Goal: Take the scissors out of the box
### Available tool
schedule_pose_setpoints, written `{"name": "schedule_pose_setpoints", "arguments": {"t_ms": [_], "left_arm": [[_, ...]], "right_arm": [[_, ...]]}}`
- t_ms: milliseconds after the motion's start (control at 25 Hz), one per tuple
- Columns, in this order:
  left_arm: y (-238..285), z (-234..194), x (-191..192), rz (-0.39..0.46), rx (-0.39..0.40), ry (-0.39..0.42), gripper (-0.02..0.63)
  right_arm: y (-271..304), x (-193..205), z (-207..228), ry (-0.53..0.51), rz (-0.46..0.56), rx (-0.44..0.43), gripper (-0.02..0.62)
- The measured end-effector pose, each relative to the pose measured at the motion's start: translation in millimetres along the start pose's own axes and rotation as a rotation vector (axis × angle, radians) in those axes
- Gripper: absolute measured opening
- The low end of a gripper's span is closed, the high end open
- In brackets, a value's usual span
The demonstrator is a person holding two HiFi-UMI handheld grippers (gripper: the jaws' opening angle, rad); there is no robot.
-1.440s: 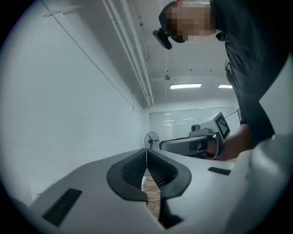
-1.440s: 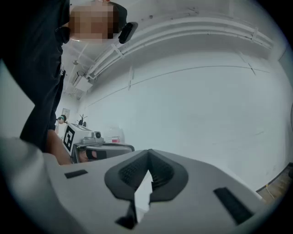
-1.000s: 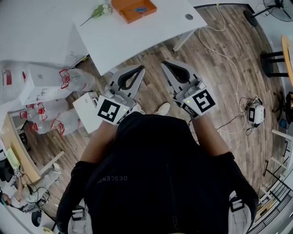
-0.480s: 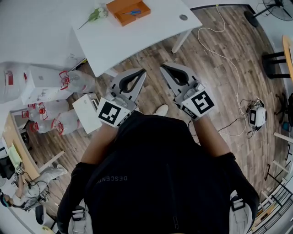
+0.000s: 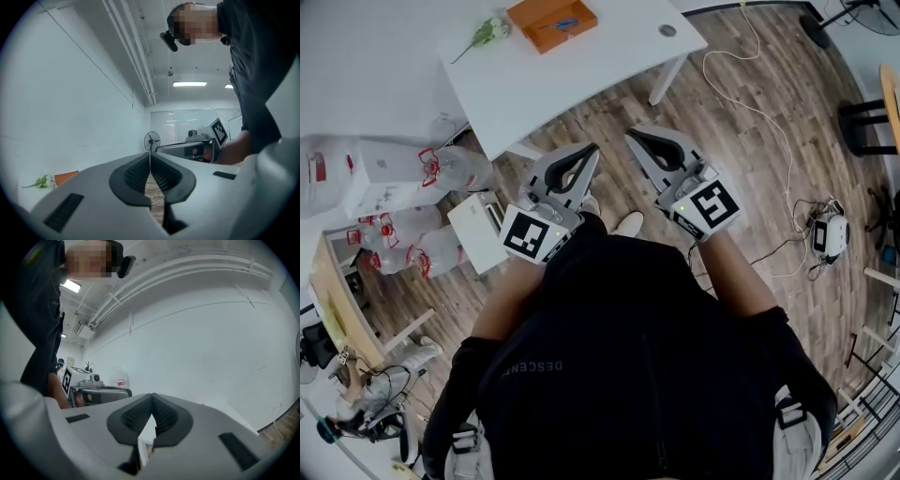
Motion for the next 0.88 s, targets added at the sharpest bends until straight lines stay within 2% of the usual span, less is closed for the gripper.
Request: {"name": "schedule_pose_setpoints", "arguments": {"t_ms": [320, 720, 880], "left_arm": [[28, -33, 2, 0.008, 0.015, -0.002, 0.02], [74, -112, 0, 0.032, 0.018, -0.022, 0.021], [92, -141, 1, 0.023, 0.026, -0.027, 0.021]], "right_arm": [[30, -5, 29, 0.008, 0.0, 0.004, 0.008], [87, -12, 84, -0.013, -0.028, 0.01, 0.008], [111, -13, 107, 0.021, -0.022, 0.021, 0.008]]}}
Point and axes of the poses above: the fingertips, and each gripper's own axes: y forward along the fingers, z to its right, x out of its underside, the point moved 2 cm from there along -y, backward along the fingers, and after that the axes turned 10 degrees about -x, right-handed, at the moved point
